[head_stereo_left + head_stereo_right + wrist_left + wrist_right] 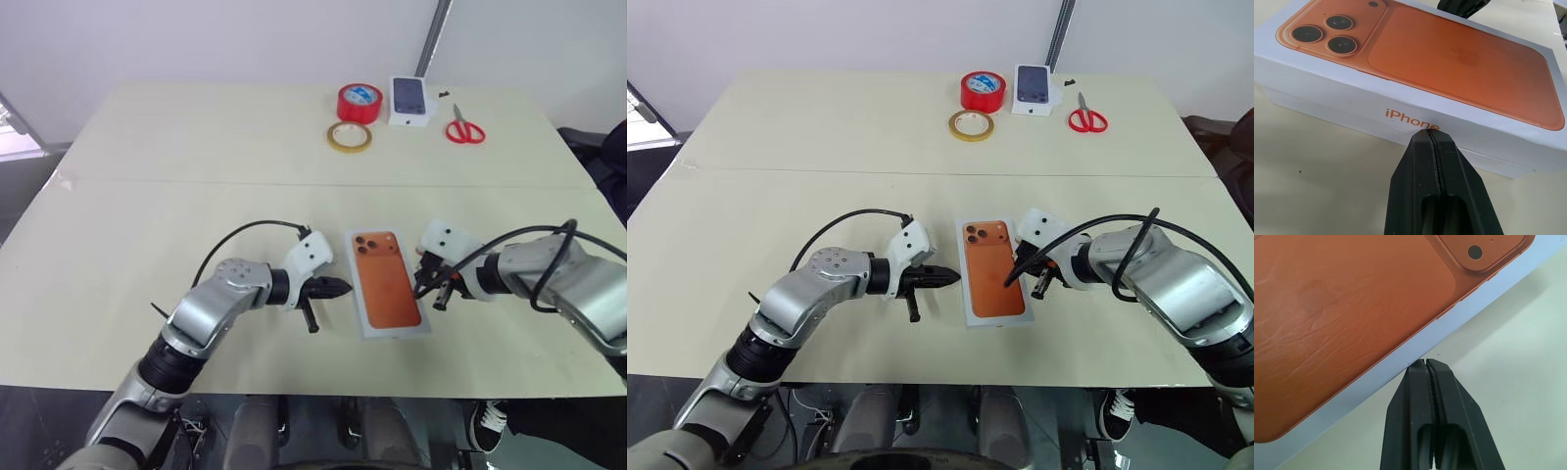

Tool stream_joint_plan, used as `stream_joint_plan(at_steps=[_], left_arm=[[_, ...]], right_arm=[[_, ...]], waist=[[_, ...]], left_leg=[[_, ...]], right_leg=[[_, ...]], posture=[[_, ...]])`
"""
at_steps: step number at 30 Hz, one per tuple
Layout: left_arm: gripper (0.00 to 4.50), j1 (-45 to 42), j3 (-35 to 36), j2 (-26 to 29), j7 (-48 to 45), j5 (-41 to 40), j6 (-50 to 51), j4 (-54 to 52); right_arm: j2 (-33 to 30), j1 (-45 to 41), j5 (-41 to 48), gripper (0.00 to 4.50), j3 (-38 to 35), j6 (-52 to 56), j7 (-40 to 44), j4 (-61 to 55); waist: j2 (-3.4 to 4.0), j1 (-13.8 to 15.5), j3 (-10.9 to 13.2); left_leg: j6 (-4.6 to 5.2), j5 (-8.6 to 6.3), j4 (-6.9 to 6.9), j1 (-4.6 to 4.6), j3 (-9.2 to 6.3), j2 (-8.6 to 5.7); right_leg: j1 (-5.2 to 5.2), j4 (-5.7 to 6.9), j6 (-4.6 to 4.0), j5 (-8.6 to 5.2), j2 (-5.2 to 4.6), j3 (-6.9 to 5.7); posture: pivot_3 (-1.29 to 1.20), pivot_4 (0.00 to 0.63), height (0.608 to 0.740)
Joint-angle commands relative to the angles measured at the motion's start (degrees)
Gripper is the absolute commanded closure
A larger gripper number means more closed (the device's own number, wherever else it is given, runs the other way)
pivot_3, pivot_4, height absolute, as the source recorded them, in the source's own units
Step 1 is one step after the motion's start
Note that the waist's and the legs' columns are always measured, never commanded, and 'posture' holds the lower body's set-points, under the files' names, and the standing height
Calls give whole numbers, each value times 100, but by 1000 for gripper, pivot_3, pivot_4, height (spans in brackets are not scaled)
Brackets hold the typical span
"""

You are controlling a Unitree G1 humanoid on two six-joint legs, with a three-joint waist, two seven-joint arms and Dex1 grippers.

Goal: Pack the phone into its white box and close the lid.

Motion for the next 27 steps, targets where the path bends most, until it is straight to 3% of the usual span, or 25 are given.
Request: stream_joint_plan(at_steps=[1, 27], left_arm=[[4500, -111, -54, -127, -25, -92, -115, -50], [4500, -110, 93, -126, 40, -118, -132, 98]], right_arm=[[155, -26, -23, 4443, -115, -112, 54, -84], [356, 71, -193, 4443, -107, -28, 134, -140]], waist=[[0, -1, 0], [0, -4, 0]], left_leg=[[0, 0, 1, 0, 0, 0], [0, 0, 2, 3, 0, -1]], right_leg=[[1, 0, 0, 0, 0, 0], [2, 4, 14, 8, 1, 0]], posture=[[0, 150, 740], [0, 150, 740]])
